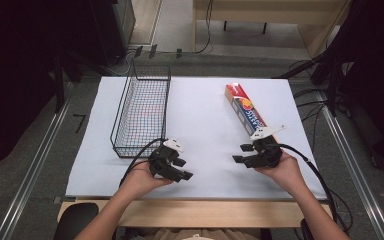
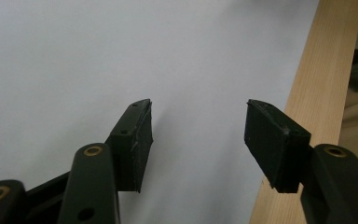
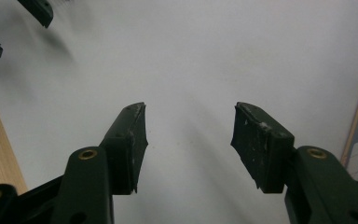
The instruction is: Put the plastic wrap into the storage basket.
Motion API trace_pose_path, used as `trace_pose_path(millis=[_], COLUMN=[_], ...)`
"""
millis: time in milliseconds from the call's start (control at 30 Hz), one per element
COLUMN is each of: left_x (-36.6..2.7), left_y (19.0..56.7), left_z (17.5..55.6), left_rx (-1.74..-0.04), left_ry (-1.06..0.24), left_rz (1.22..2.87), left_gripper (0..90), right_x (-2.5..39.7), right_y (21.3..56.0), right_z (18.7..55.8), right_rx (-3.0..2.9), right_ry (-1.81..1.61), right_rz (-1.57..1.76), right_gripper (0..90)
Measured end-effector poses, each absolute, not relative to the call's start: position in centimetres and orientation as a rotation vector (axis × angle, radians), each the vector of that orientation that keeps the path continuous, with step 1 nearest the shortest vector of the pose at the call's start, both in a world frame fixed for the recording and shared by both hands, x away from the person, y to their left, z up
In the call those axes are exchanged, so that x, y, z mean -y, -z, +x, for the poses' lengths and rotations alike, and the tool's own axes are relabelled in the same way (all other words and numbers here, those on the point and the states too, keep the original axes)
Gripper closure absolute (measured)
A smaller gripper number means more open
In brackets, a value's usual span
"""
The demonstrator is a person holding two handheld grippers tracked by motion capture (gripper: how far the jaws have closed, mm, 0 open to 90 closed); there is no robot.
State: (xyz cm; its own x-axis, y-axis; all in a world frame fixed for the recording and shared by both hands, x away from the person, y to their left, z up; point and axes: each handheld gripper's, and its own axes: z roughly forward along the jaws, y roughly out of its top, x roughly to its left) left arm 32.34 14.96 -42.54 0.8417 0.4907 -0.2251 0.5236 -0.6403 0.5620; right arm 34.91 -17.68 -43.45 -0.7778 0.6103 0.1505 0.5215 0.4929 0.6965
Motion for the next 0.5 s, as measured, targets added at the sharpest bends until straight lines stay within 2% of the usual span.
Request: trace_pose_path(millis=[333, 500], left_x=[-15.41, -15.15], left_y=[41.95, 41.98], left_z=[32.70, 32.66], left_rx=[-0.770, -0.732], left_ry=[0.064, 0.068], left_rz=[2.363, 2.380], left_gripper=[37.9, 37.2], right_x=[17.97, 18.23], right_y=[43.40, 43.44], right_z=[34.79, 34.75], right_rx=[-2.604, -2.608], right_ry=[-1.148, -1.170], right_rz=[0.999, 1.015], right_gripper=[44.4, 43.8])
